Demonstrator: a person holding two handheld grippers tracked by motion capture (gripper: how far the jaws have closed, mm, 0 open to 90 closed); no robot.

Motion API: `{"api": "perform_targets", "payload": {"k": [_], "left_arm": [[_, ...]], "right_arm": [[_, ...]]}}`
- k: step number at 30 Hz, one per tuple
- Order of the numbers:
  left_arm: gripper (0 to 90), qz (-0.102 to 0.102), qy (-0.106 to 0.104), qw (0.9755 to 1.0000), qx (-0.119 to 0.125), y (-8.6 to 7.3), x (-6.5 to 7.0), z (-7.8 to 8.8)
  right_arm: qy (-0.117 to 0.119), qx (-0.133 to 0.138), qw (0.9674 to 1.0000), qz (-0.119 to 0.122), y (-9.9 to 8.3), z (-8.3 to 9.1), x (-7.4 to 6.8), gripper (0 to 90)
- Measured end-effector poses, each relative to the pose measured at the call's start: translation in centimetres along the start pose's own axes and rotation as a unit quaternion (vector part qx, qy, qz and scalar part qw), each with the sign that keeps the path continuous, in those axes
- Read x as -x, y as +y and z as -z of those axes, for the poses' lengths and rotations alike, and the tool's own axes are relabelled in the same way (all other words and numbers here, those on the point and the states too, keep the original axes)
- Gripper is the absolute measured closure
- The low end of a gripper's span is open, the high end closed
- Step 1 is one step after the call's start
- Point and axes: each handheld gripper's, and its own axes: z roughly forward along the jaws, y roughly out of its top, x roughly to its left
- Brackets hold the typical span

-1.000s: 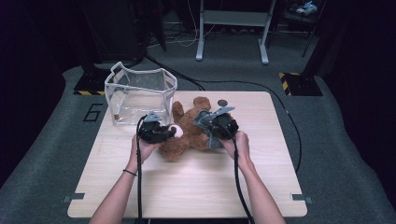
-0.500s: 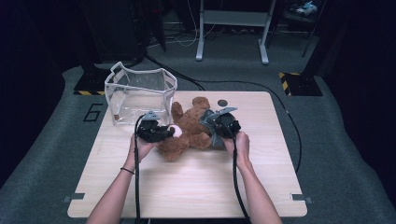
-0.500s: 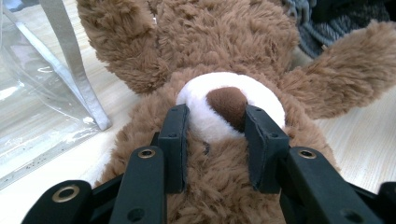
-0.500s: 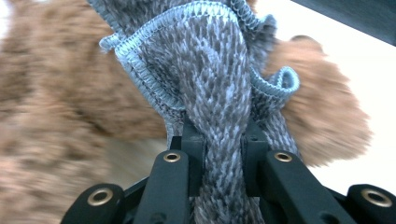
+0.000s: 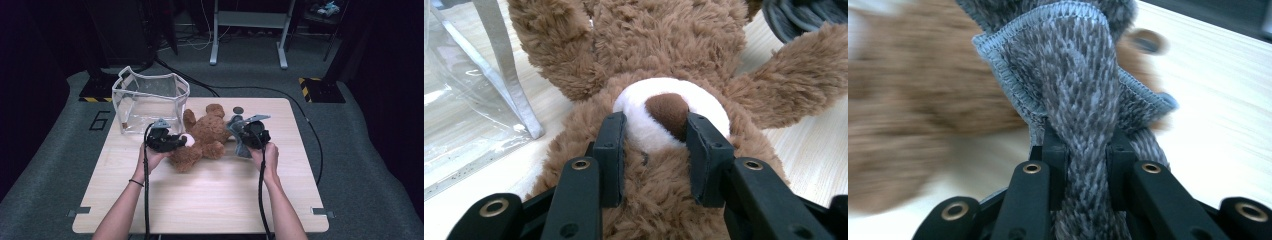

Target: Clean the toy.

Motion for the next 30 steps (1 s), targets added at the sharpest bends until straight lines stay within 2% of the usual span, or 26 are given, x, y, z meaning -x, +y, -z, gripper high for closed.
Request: {"api": "perform_targets", "payload": {"k": [2, 4, 5, 7, 11, 14, 15, 16, 19, 23, 25, 28, 30], "left_arm": [[62.8, 0.000, 0.001, 1.0000, 0.000, 0.0, 0.0, 0.0], [62.7, 0.001, 0.002, 1.0000, 0.000, 0.0, 0.0, 0.0], [62.7, 0.001, 0.002, 1.0000, 0.000, 0.0, 0.0, 0.0], [62.6, 0.001, 0.003, 1.0000, -0.001, 0.0, 0.1, 0.0], [62.5, -0.001, 0.008, 1.0000, -0.003, 0.1, 0.1, 0.0], [62.4, 0.004, 0.008, 1.0000, -0.001, 0.1, 0.2, 0.0], [62.5, -0.001, 0.007, 1.0000, -0.004, 0.1, 0.1, 0.0], [62.5, 0.002, 0.006, 1.0000, -0.003, 0.1, 0.1, 0.0], [62.5, 0.002, 0.007, 1.0000, -0.001, 0.1, 0.1, 0.0], [62.4, 0.002, 0.004, 1.0000, -0.002, 0.1, 0.1, 0.0], [62.4, 0.006, 0.003, 1.0000, -0.001, 0.1, 0.2, 0.0], [62.5, 0.003, 0.005, 1.0000, 0.000, 0.1, 0.2, 0.0], [62.5, -0.002, 0.001, 1.0000, -0.003, 0.1, 0.1, 0.0]], "right_arm": [[0.024, 0.009, 0.9994, 0.022, 0.2, 0.5, -1.7, 77.1], [0.048, 0.012, 0.9982, 0.033, 0.3, 0.9, -3.6, 77.1], [0.060, 0.015, 0.9970, 0.046, 0.4, 1.1, -4.7, 77.1], [0.078, 0.018, 0.9952, 0.057, 0.4, 1.2, -6.2, 77.1], [0.106, 0.015, 0.9902, 0.090, 0.3, 1.1, -9.2, 77.1], [0.126, 0.007, 0.9855, 0.113, 0.2, 0.7, -10.8, 77.1], [0.130, 0.003, 0.9851, 0.112, 0.1, 0.6, -11.4, 77.0], [0.137, 0.003, 0.9831, 0.121, 0.0, 0.4, -11.8, 77.0], [0.150, 0.000, 0.9799, 0.131, -0.4, 0.5, -12.9, 77.0], [0.173, 0.009, 0.9759, 0.132, -0.8, 1.3, -13.8, 77.1], [0.171, 0.006, 0.9744, 0.145, -1.1, 1.4, -14.4, 77.1], [0.161, -0.011, 0.9771, 0.139, -1.3, 0.0, -14.7, 77.2], [0.152, -0.023, 0.9777, 0.143, -1.3, -1.0, -14.5, 77.2]]}}
